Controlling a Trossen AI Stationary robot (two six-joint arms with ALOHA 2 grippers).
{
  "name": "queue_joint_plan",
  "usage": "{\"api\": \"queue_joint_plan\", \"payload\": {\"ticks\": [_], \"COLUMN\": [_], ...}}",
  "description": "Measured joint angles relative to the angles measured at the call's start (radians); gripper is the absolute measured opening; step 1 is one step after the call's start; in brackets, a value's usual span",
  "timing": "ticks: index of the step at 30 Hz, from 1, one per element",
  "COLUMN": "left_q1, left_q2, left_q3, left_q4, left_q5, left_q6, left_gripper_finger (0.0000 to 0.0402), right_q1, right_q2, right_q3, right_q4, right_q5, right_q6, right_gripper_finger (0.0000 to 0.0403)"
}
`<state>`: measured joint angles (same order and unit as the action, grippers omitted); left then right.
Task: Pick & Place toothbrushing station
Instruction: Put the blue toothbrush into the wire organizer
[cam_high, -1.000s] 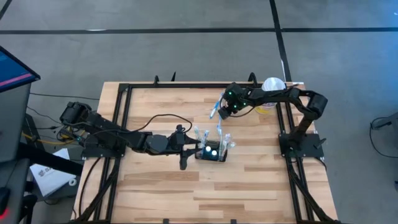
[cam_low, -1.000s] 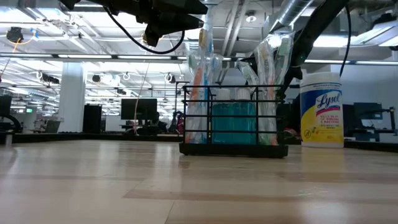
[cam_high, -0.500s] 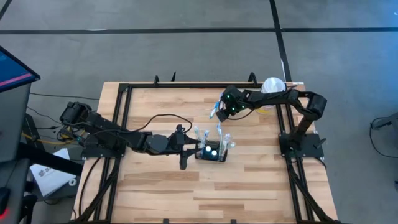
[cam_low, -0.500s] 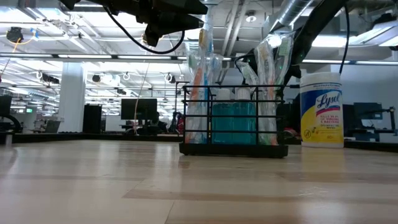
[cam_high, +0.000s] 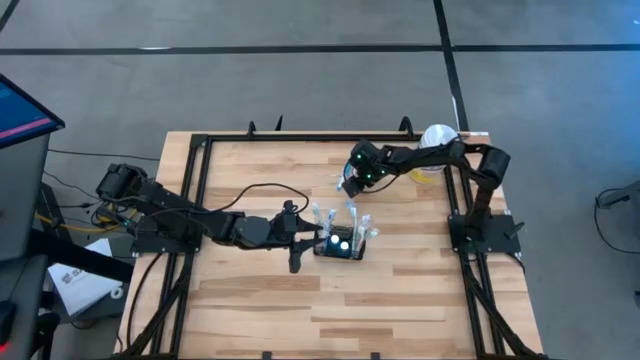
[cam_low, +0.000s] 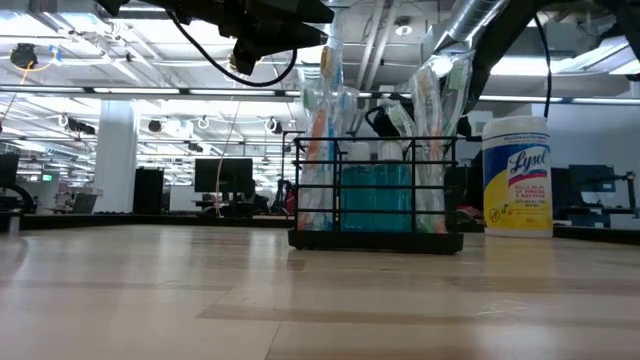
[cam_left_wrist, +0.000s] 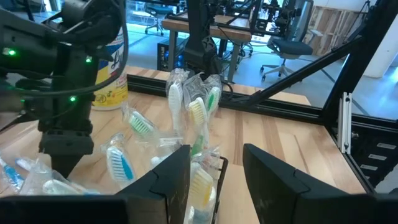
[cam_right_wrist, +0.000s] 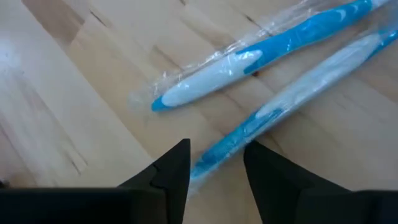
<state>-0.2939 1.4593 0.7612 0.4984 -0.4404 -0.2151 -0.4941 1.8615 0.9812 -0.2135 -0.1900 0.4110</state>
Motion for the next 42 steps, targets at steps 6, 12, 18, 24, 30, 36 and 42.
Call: {"api": "queue_joint_plan", "payload": {"ticks": [6, 12, 18, 24, 30, 36, 42], "left_q1": [0.0, 0.0, 0.0, 0.0, 0.0, 0.0, 0.0], "left_q2": [0.0, 0.0, 0.0, 0.0, 0.0, 0.0, 0.0], "left_q3": [0.0, 0.0, 0.0, 0.0, 0.0, 0.0, 0.0], "left_q4": [0.0, 0.0, -0.001, -0.001, -0.001, -0.001, -0.001], "left_q5": [0.0, 0.0, 0.0, 0.0, 0.0, 0.0, 0.0], "left_q6": [0.001, 0.001, 0.001, 0.001, 0.001, 0.001, 0.001], "left_gripper_finger": [0.014, 0.014, 0.014, 0.014, 0.014, 0.014, 0.014], "right_q1": [-0.002, -0.011, -0.01, -0.008, 0.013, 0.04, 0.065], "right_q2": [0.004, 0.004, -0.015, -0.094, -0.198, -0.279, -0.328], "right_q3": [0.037, 0.041, 0.038, 0.039, 0.039, 0.039, 0.039], "right_q4": [-0.06, -0.075, -0.086, -0.09, -0.087, -0.086, -0.092], "right_q5": [0.013, 0.007, 0.007, 0.008, 0.009, 0.009, 0.009], "right_q6": [-0.021, -0.027, -0.045, -0.068, -0.102, -0.133, -0.159], "right_gripper_finger": [0.006, 0.0016, 0.0006, 0.0003, 0.0001, 0.0001, 0.0]}}
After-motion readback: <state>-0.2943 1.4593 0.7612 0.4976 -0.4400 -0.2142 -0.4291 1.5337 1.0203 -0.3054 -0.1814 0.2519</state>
